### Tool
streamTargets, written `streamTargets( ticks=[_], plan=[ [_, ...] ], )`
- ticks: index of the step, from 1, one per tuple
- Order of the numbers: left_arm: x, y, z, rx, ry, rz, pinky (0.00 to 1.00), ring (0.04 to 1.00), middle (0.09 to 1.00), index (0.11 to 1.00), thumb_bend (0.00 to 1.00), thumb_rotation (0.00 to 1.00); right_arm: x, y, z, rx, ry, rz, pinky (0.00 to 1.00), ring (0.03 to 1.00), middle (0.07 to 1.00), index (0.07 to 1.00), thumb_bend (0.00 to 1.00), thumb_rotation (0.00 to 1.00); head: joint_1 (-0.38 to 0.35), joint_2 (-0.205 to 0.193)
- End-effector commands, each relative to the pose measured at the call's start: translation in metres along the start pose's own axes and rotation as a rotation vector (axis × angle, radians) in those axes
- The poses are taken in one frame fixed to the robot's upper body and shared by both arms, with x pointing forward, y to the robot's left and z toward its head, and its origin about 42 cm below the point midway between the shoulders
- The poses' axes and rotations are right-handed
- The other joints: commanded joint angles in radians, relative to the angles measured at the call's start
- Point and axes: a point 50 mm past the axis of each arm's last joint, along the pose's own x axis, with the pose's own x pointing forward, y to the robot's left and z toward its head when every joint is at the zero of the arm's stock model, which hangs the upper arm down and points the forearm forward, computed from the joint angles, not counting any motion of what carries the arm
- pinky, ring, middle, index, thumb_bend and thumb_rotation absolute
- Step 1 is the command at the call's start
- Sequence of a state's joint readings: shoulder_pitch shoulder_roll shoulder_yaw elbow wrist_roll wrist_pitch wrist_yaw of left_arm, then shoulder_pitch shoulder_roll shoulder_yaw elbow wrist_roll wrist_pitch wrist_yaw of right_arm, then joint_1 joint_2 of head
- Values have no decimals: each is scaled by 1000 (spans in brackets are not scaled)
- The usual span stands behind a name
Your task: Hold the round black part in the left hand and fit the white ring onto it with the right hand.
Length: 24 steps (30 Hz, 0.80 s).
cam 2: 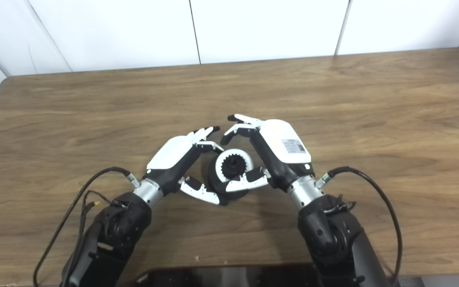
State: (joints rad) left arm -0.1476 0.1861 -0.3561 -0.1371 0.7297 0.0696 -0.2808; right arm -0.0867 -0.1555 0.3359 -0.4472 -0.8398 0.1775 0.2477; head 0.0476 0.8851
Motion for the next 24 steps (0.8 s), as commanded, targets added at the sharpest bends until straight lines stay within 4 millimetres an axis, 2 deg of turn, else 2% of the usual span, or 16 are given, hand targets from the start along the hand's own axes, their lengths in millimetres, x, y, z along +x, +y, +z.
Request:
streamTargets(
  ticks=[1,11,17,24],
  plan=[
    [6,17,9,24,-64,55,1000,1000,1000,612,993,352,9,-16,8,-15,-53,-73,824,847,864,625,843,309,1,1],
    [5,15,9,27,-64,49,1000,1000,1000,605,995,358,7,-31,15,-5,-82,-98,846,843,858,619,829,346,-4,9],
    [5,13,10,23,-58,44,1000,1000,1000,614,989,362,9,-47,21,-22,-117,-126,873,855,865,620,778,444,-1,13],
    [6,11,11,26,-55,42,1000,1000,1000,613,987,362,10,-60,31,-16,-150,-174,892,852,861,604,776,416,0,16]
  ],
)
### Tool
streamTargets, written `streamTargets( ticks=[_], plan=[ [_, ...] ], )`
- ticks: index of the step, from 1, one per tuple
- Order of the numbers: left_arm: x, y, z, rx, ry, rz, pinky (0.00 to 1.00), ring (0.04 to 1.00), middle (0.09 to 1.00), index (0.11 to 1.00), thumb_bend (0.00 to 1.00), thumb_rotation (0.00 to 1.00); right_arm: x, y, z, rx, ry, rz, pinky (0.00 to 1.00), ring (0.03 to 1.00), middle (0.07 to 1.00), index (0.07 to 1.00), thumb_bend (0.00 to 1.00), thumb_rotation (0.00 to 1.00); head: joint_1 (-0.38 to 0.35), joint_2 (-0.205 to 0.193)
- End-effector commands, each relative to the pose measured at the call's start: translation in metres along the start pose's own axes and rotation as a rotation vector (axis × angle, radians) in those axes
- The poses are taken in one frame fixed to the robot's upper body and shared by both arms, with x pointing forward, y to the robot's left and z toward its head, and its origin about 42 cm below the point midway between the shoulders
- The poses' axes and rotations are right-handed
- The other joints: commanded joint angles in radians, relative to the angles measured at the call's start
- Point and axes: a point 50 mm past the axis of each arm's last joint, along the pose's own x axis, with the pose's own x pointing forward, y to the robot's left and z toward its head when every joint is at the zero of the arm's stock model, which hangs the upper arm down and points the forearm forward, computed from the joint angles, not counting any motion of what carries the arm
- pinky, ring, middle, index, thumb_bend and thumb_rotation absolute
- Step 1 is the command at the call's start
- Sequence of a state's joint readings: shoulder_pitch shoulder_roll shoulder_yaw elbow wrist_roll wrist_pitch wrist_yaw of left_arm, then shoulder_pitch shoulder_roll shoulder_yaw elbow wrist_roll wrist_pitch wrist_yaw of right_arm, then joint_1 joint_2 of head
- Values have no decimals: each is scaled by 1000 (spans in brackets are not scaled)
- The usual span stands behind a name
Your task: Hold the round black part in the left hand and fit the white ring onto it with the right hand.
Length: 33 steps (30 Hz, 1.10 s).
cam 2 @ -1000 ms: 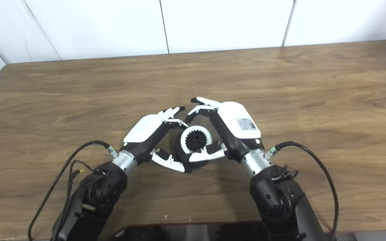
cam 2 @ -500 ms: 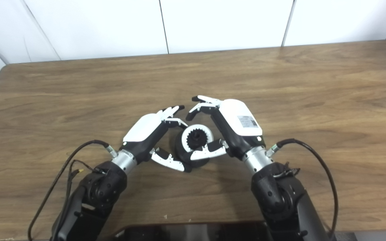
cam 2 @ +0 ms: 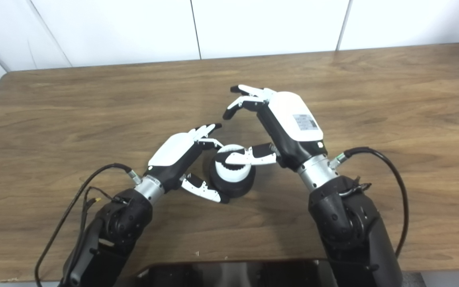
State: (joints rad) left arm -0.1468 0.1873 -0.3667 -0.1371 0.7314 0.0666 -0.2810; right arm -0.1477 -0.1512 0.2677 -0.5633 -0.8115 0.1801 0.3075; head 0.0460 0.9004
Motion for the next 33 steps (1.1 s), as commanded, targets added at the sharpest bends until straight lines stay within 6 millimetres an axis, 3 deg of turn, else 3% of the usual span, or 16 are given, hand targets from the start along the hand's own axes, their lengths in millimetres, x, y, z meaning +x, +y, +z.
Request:
streamTargets(
  ticks=[1,10,13,18,22,26,33],
  plan=[
    [6,13,10,23,-46,51,1000,1000,1000,613,987,364,8,-19,15,-7,-70,-76,900,853,862,605,775,414,3,2],
    [7,14,10,24,-48,54,1000,1000,1000,611,986,361,7,-22,15,-6,-75,-66,912,867,881,654,849,413,0,0],
    [6,13,10,25,-52,58,1000,1000,1000,607,988,363,4,-22,9,-27,-48,-32,906,889,903,713,861,467,-8,-12],
    [4,13,10,28,-52,58,1000,1000,1000,610,990,366,5,-24,-17,-62,32,-2,820,892,925,779,855,517,-14,-18],
    [5,13,10,31,-47,49,1000,1000,1000,620,987,379,5,-25,-47,-94,124,-5,789,887,928,778,821,404,-19,-24],
    [5,15,10,33,-49,55,1000,1000,1000,623,984,372,-1,-25,-74,-106,197,3,762,883,933,776,837,374,-18,-24],
    [3,16,8,24,-50,63,1000,1000,1000,621,986,353,-12,-22,-95,-104,264,40,780,881,937,797,876,393,-19,-22]
  ],
)
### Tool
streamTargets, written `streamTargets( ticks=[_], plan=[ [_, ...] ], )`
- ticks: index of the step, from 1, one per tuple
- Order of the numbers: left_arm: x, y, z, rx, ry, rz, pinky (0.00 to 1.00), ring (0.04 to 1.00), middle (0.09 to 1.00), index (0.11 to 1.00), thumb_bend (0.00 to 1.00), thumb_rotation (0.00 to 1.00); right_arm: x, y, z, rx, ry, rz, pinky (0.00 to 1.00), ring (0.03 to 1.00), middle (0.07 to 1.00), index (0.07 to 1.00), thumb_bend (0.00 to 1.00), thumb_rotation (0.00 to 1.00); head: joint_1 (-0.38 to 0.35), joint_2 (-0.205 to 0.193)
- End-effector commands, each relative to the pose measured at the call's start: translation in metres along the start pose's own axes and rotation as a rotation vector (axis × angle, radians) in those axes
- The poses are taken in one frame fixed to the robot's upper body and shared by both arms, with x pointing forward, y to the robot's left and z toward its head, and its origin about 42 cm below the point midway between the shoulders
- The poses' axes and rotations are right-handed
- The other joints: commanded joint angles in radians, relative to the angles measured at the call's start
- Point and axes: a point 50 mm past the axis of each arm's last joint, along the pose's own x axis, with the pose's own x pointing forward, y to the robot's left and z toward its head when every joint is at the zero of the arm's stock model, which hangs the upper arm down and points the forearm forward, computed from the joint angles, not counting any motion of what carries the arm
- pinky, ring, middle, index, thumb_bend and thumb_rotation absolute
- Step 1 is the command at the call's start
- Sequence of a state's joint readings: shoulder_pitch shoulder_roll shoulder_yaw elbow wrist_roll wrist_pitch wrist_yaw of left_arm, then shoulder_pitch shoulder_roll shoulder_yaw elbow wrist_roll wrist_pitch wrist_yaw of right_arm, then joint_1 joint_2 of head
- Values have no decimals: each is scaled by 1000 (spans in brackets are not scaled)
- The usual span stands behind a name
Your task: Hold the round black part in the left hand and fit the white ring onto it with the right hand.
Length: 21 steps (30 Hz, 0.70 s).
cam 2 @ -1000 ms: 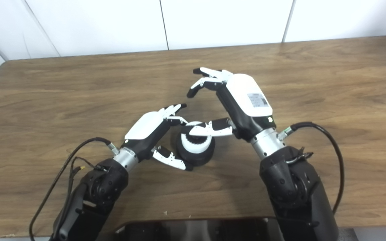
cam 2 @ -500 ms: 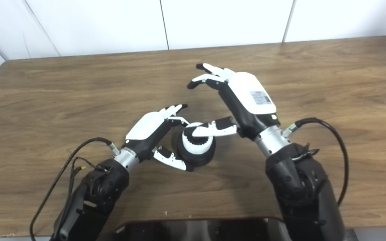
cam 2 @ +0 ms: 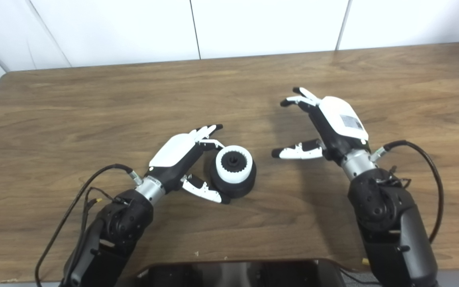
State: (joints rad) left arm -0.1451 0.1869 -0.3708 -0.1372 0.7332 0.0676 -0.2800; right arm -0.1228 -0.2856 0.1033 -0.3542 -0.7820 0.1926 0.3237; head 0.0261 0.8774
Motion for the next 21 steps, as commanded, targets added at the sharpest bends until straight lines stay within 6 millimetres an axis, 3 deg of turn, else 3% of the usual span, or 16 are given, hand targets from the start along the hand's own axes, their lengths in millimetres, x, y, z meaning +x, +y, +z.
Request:
streamTargets(
  ticks=[1,21],
  plan=[
    [3,18,7,22,-48,65,1000,1000,1000,621,987,350,4,-14,1,-3,-25,-60,787,884,938,799,880,396,0,2],
    [2,20,4,22,-44,67,1000,1000,1000,620,988,346,-4,-5,-6,-12,17,-43,805,879,924,795,852,359,-5,6]
  ],
)
